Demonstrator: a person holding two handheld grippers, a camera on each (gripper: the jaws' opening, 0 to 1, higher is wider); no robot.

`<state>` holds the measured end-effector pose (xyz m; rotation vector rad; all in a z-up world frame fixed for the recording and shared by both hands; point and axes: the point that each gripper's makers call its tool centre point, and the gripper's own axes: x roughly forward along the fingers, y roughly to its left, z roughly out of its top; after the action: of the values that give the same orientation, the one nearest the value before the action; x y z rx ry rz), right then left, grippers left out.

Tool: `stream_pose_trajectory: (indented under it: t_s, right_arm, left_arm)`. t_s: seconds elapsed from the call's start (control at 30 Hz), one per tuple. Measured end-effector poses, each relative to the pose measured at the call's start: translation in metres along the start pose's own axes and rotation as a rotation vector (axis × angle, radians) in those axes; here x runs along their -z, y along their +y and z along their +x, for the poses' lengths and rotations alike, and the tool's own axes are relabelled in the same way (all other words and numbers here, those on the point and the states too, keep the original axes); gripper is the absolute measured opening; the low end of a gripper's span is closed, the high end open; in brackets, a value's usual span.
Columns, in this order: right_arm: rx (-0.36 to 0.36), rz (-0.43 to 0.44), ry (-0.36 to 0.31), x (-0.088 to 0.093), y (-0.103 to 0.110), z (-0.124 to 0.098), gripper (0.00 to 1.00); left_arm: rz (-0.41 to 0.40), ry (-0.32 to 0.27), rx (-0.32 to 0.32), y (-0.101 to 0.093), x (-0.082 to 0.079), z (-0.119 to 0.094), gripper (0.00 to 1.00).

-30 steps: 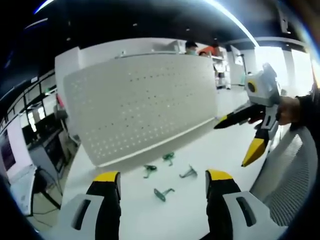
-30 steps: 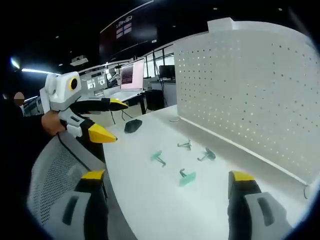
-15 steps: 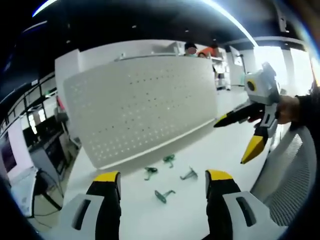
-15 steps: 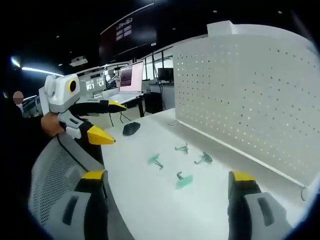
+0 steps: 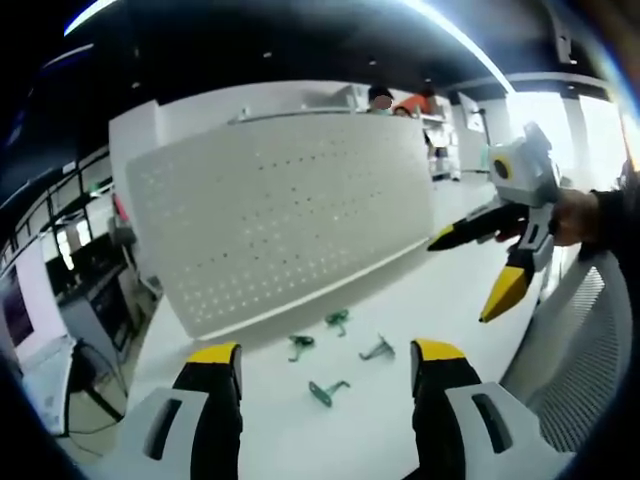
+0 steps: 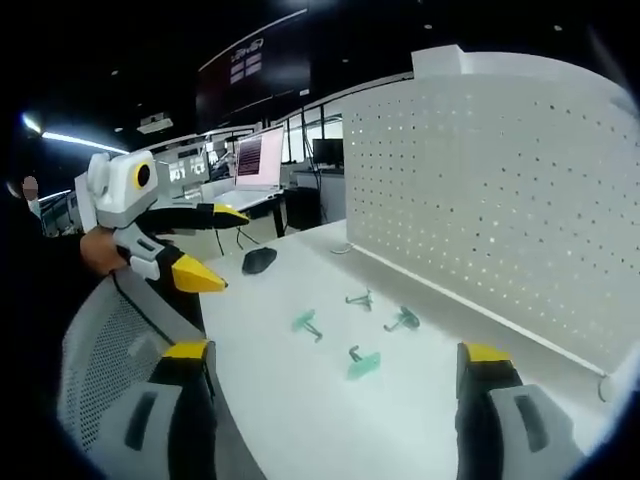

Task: Insert the hook assembly into the mounting plate slot until the hook locks in place.

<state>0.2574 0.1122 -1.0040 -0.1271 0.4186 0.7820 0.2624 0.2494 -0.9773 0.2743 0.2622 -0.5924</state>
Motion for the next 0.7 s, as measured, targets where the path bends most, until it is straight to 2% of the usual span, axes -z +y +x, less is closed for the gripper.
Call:
stream_pose_trajectory:
  t_s: [0.43, 0.7]
  right_arm:
    - [0.016, -0.001, -0.011, -0.002, -0.0037, -0.0019, 0.96]
    - [0.019, 0.001, -0.008, -0.0045, -0.0036, -0.0001, 0.91]
  left_arm:
    - [-0.002, -0.012, 0.004, -0.0007, -0.0019, -0.0011, 0.69]
    - [-0.011, -0.025, 0.007, -0.0008, -0.0041, -0.0017, 0.69]
